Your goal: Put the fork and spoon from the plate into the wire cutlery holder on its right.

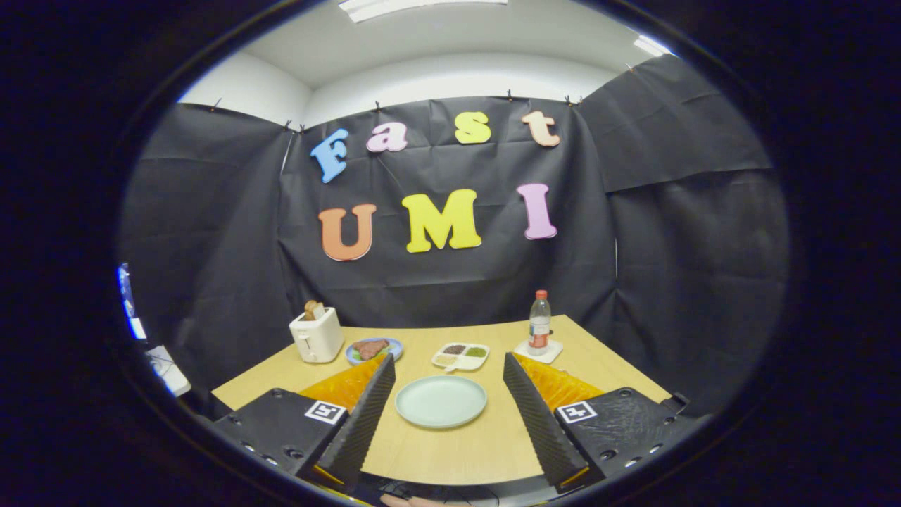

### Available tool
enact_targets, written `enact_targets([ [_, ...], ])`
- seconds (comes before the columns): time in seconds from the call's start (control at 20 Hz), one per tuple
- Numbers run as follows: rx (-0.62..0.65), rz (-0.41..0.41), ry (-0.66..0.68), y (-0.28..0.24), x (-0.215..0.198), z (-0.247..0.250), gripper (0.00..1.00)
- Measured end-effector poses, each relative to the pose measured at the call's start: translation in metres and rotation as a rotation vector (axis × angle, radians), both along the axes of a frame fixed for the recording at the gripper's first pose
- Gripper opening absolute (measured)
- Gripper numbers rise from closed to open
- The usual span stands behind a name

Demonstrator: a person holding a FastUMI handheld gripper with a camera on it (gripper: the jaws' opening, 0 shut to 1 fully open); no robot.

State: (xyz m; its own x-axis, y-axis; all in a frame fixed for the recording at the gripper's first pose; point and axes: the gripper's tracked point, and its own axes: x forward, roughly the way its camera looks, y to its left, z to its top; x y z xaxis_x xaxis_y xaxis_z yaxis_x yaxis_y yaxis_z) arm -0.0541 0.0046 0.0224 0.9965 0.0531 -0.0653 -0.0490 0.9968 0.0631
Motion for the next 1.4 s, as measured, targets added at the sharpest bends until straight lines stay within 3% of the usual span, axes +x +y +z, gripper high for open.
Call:
enact_targets([
  [0.75, -0.045, 0.052, -0.081, 0.016, -0.001, -0.002, 0.97],
  [1.4, -0.049, -0.008, -0.047, -0.001, 0.023, -0.017, 0.97],
])
